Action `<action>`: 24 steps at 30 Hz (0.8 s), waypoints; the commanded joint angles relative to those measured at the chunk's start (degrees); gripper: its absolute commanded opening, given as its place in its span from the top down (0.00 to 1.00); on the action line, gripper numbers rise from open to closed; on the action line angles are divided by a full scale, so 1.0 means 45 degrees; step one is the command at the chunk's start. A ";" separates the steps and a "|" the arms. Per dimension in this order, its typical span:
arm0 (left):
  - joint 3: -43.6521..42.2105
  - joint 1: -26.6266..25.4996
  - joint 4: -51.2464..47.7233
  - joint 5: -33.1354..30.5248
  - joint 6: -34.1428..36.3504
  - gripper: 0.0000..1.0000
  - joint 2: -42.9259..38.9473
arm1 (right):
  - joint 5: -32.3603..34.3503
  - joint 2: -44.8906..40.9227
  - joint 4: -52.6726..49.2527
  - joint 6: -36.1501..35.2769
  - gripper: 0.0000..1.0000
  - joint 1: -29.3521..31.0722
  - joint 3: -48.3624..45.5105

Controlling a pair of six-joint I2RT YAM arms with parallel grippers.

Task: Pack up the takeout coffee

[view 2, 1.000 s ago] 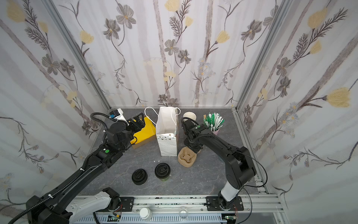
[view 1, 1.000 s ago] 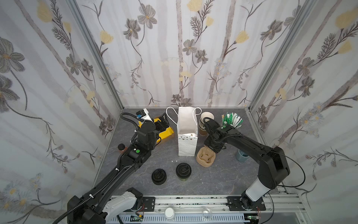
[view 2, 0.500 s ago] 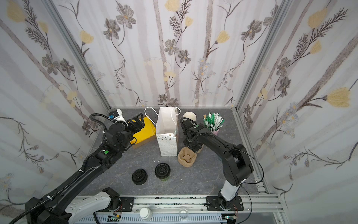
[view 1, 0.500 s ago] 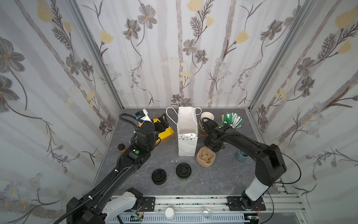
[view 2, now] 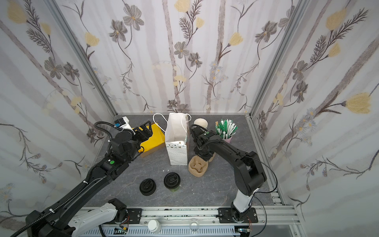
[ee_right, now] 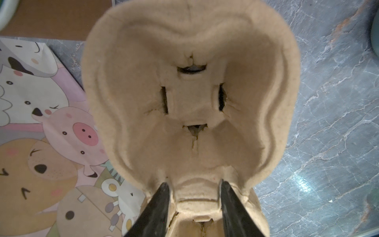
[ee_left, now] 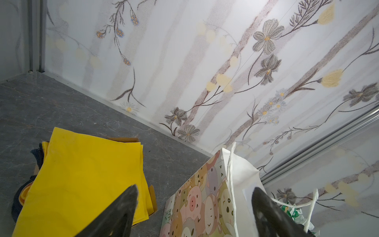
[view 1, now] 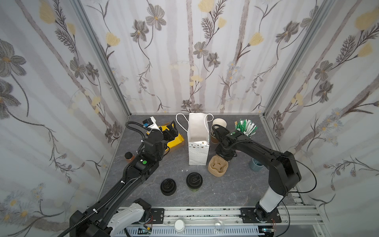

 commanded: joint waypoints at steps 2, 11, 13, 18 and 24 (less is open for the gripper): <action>-0.0024 0.0026 0.0453 -0.0186 -0.0088 0.13 -0.0055 | 0.0244 0.0182 -0.0093 0.0052 0.57 0.0046 0.0240; 0.0000 0.0086 0.0453 -0.0091 -0.0051 0.12 -0.0037 | 0.0303 0.0364 -0.0153 0.0040 0.59 0.0144 0.0199; -0.0002 0.0111 0.0453 -0.0086 -0.0064 0.12 -0.0037 | 0.0311 0.0380 -0.0134 0.0051 0.59 0.0159 0.0177; -0.0059 0.0106 0.0453 -0.0055 -0.0049 0.12 -0.0093 | 0.0189 0.0420 -0.0012 0.0022 0.60 0.0193 0.0125; -0.0179 0.0121 0.0453 -0.0094 -0.0088 0.12 -0.0250 | 0.0204 0.0412 -0.0009 -0.0008 0.61 0.0231 0.0080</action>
